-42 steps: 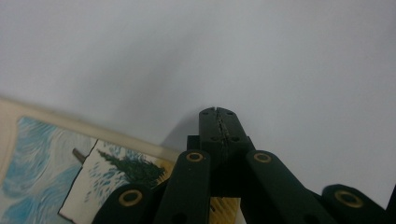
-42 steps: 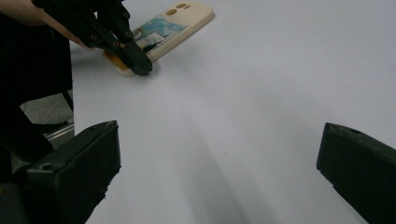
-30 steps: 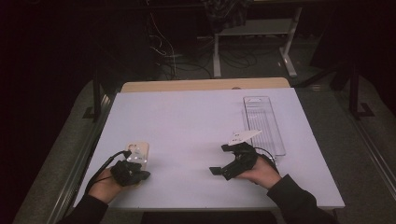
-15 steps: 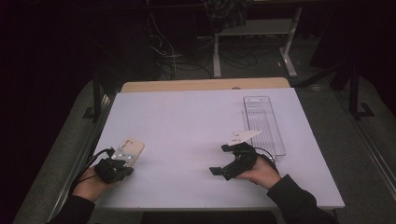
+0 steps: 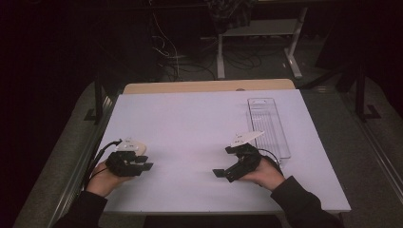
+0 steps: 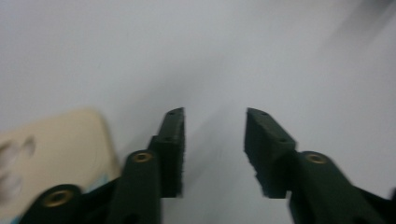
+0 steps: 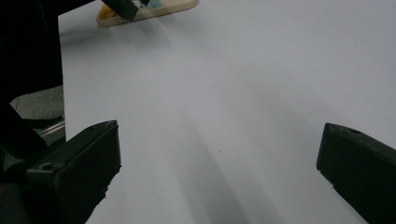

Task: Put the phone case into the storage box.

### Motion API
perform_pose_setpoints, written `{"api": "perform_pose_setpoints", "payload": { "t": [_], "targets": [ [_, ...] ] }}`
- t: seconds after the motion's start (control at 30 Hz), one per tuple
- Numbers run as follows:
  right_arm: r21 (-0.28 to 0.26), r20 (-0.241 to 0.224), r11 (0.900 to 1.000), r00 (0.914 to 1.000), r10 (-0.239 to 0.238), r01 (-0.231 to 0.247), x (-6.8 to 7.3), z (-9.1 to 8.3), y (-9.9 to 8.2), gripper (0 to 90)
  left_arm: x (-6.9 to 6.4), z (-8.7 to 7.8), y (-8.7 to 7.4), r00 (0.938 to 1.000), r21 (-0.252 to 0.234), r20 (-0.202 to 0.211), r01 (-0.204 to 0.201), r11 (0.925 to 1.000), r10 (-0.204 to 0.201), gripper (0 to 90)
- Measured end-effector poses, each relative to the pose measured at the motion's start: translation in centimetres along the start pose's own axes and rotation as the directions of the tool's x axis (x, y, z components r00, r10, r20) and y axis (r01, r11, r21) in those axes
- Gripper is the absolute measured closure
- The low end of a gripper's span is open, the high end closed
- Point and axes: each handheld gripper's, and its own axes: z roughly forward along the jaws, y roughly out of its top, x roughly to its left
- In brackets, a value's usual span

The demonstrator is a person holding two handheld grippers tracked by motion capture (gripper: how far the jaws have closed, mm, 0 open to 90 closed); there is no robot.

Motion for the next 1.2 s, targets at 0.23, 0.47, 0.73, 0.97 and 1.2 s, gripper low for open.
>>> {"api": "perform_pose_setpoints", "payload": {
  "t": [0.23, 0.47, 0.73, 0.97, 1.2],
  "targets": [
    [0.031, 0.004, 0.9994, 0.9999, 0.017, -0.017, -0.2, 0.4, 0.4, 0.0, -0.4, 1.5, 2.0, 0.9974, -0.083, 0.024, -0.065, 0.9944, 0.067, 26.6],
    [0.055, -0.002, 0.9985, 1.0, 0.01, -0.009, 0.0, 1.0, 0.3, 0.0, -1.0, 2.2, 2.0, 0.996, -0.136, 0.068, -0.048, 0.9895, 0.058, 0.6],
    [0.057, 0.015, 0.9984, 0.9999, -0.003, 0.002, 0.0, 1.1, 0.2, 0.0, -1.1, 1.5, 2.1, 0.9956, -0.156, 0.071, -0.049, 0.9866, 0.06, 0.0],
    [0.064, 0.029, 0.998, 0.9996, 0.002, -0.004, -0.1, 1.5, 0.0, 0.0, -0.8, 1.1, 2.0, 0.9954, -0.123, 0.056, -0.071, 0.9899, 0.078, 0.0],
    [0.06, 0.008, 0.9982, 1.0, 0.002, -0.002, 0.0, 1.5, -0.1, 0.0, -0.1, 0.3, 1.9, 0.9978, -0.095, 0.032, -0.055, 0.994, 0.058, 0.0]
  ]
}}
